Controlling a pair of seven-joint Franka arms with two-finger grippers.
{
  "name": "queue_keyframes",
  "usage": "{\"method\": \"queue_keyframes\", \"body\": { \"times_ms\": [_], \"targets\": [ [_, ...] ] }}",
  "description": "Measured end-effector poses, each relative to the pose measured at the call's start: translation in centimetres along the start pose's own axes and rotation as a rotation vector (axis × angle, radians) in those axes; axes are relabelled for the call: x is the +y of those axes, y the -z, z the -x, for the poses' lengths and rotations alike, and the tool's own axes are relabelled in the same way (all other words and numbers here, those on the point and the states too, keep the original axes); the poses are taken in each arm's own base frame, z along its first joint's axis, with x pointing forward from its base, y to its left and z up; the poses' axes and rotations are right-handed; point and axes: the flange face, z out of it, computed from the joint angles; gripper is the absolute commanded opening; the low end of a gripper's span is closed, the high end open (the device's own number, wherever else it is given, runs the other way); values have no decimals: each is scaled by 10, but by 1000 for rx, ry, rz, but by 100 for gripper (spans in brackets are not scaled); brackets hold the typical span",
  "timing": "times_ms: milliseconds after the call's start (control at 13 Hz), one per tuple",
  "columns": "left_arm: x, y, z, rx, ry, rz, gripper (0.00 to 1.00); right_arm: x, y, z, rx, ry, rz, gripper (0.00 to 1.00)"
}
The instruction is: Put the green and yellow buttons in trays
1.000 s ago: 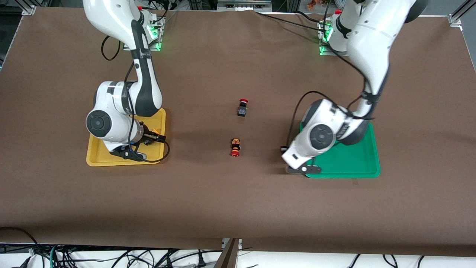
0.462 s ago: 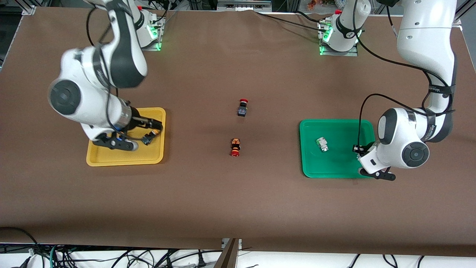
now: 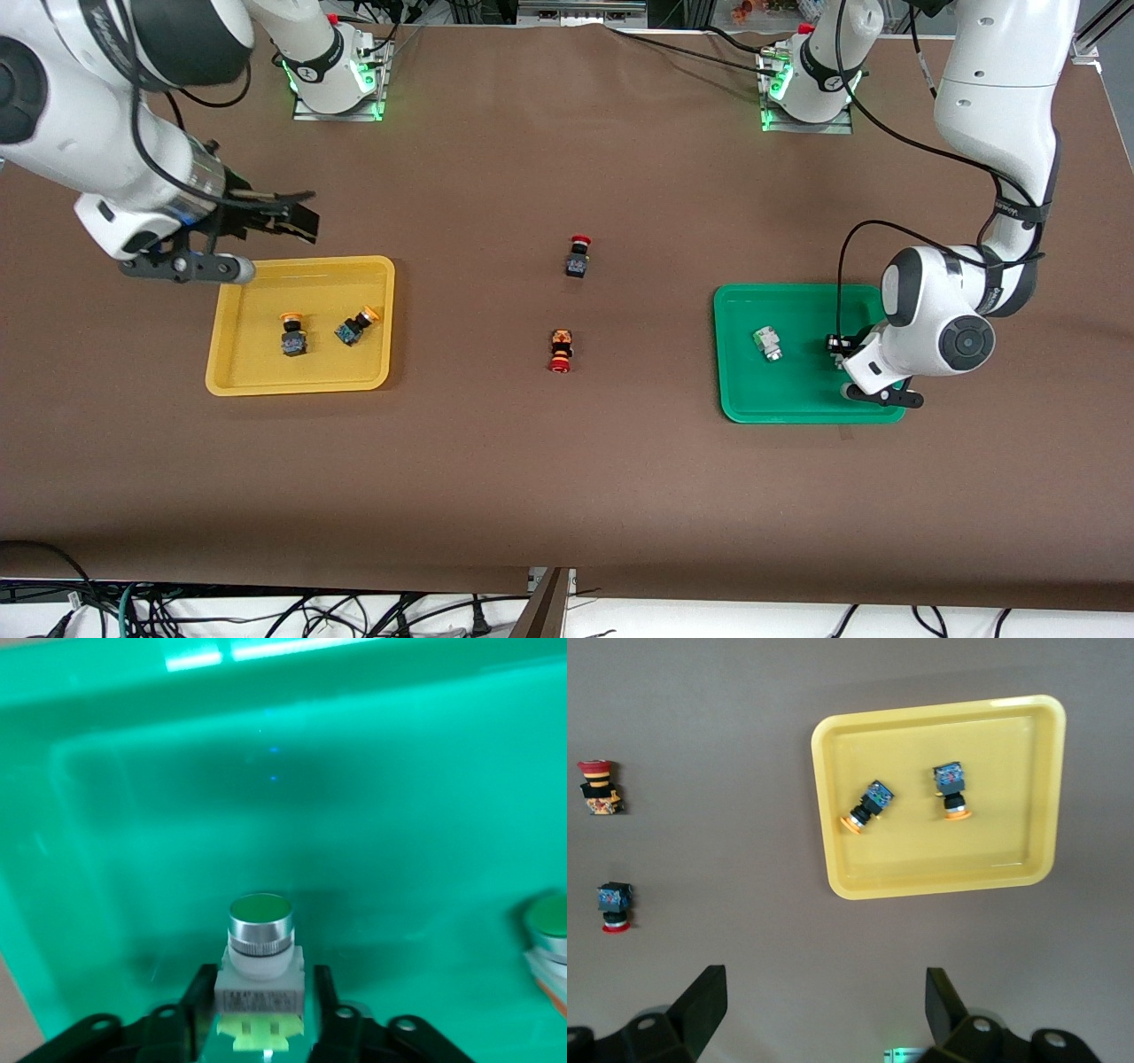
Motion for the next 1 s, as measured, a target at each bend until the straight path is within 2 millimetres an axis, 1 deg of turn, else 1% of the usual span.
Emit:
{"method": "queue_keyframes", "body": {
  "times_ms": [77, 154, 231, 308, 385, 462, 538, 615, 692, 769, 846, 923, 1000],
  "targets": [
    [4, 32, 0, -6, -6, 7, 100, 12, 5, 6, 2, -5, -9, 99],
    [9, 75, 0, -10, -15, 14, 100, 24, 7, 11, 0, -14, -19, 99],
    [14, 124, 2, -2, -24, 18, 100, 34, 7, 16, -4, -22, -24, 99],
    [18, 174, 6, 22, -31, 19, 100, 40, 6, 18, -6, -28, -27, 99],
    [18, 218, 12, 57, -34, 17, 100, 42, 6, 19, -4, -29, -28, 99],
    [15, 257, 21, 101, -30, 13, 100, 40, 7, 18, 2, -27, -29, 99],
    [7, 291, 32, 144, -17, 7, 100, 38, 7, 18, 9, -24, -29, 99],
    [-4, 321, 48, 176, 3, 3, 100, 37, 7, 17, 15, -21, -29, 99],
    [-14, 344, 66, 192, 21, 4, 100, 36, 7, 17, 18, -19, -29, 99],
    [-20, 362, 83, 196, 33, 7, 100, 35, 9, 17, 21, -18, -29, 99],
    [-23, 376, 98, 202, 43, 11, 100, 35, 10, 17, 24, -18, -29, 99],
    [-22, 385, 109, 198, 62, 17, 100, 35, 12, 17, 28, -17, -30, 99],
    [-20, 388, 115, 186, 88, 24, 100, 35, 12, 17, 29, -17, -30, 99]
  ]
}}
